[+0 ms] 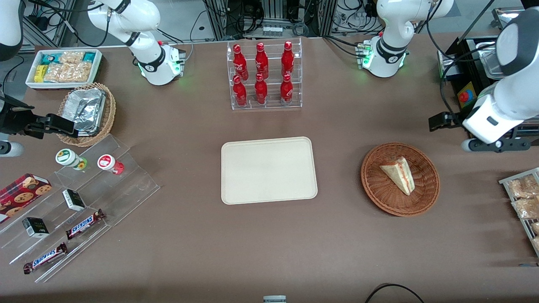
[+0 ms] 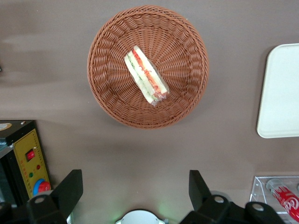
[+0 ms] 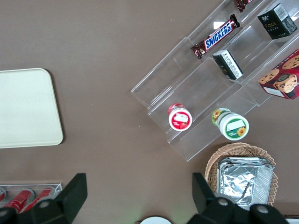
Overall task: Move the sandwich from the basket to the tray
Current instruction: 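Move the open left gripper over the sandwich in the wicker basket, then lower the left gripper onto the wrapped sandwich and close on it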
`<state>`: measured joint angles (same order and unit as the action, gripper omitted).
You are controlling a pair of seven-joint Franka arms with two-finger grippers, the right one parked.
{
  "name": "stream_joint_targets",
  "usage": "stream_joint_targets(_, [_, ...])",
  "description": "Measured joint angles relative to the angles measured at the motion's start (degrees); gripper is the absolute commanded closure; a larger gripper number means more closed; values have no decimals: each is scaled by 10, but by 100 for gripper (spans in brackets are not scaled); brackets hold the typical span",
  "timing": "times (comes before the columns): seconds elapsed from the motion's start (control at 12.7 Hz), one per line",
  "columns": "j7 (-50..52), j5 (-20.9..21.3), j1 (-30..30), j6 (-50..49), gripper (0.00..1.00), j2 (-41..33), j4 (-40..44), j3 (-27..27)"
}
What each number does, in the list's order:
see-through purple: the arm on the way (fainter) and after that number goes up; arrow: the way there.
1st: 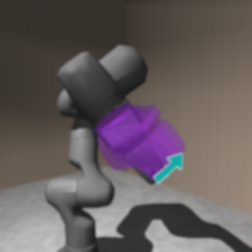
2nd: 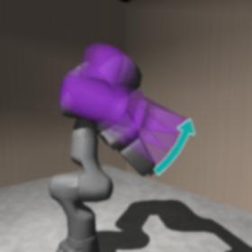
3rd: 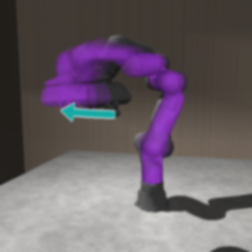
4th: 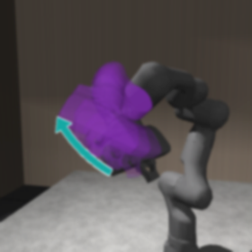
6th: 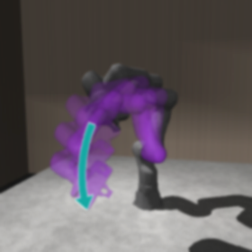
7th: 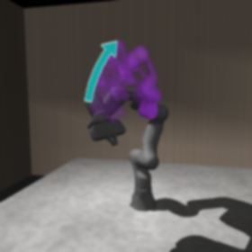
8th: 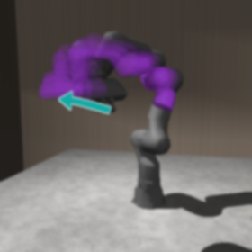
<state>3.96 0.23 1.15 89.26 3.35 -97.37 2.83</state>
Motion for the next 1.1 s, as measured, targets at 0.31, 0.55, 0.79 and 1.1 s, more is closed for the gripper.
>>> stream_joint_targets(0.31, [4,0,-8,78,0,3,-73,-4])
stream_joint_targets(0.55, [16,0,-8,132,0,4,-125,-4])
stream_joint_targets(0.79, [51,0,-8,172,0,8,-157,-4])
stream_joint_targets(1.1, [107,-6,-8,233,0,23,-192,-3])
